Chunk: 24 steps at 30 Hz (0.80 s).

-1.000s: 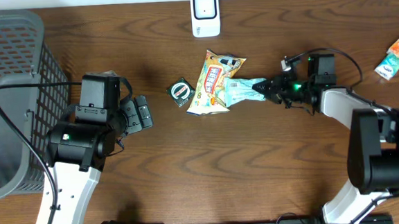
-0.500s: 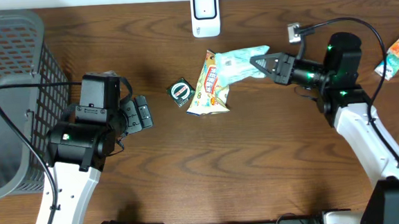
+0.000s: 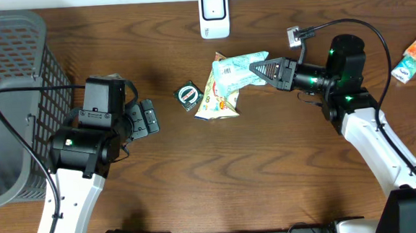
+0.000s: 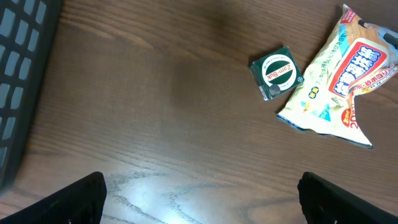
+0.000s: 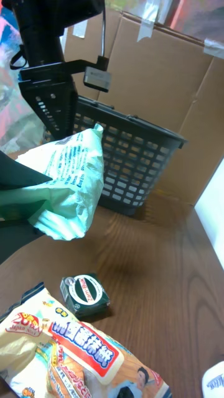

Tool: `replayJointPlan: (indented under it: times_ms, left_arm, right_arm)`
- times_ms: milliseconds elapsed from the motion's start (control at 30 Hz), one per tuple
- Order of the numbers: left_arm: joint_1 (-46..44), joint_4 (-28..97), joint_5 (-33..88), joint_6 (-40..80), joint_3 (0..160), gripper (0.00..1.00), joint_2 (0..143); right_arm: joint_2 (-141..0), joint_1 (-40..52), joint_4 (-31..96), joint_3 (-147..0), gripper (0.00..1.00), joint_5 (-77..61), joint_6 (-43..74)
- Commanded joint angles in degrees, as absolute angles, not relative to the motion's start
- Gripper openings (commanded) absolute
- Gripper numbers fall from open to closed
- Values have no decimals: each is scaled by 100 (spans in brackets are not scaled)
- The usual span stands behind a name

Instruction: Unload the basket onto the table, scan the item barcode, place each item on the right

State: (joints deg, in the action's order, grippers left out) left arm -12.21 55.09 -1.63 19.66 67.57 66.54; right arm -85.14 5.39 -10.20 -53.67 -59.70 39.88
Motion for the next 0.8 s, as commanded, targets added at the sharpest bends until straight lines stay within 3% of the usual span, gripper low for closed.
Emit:
replayJointPlan:
  times_ms: [0,767]
  left_arm:
    - [-1212,5507,-154,2018,6807,98,6665]
    - [-1212,5507,-154,2018,6807,98,6665]
  right_arm:
    - [-8460,600,-1050,-5395,1,-6010,4064]
    - [-8460,611,-1039,-5393,1,-5946,4064]
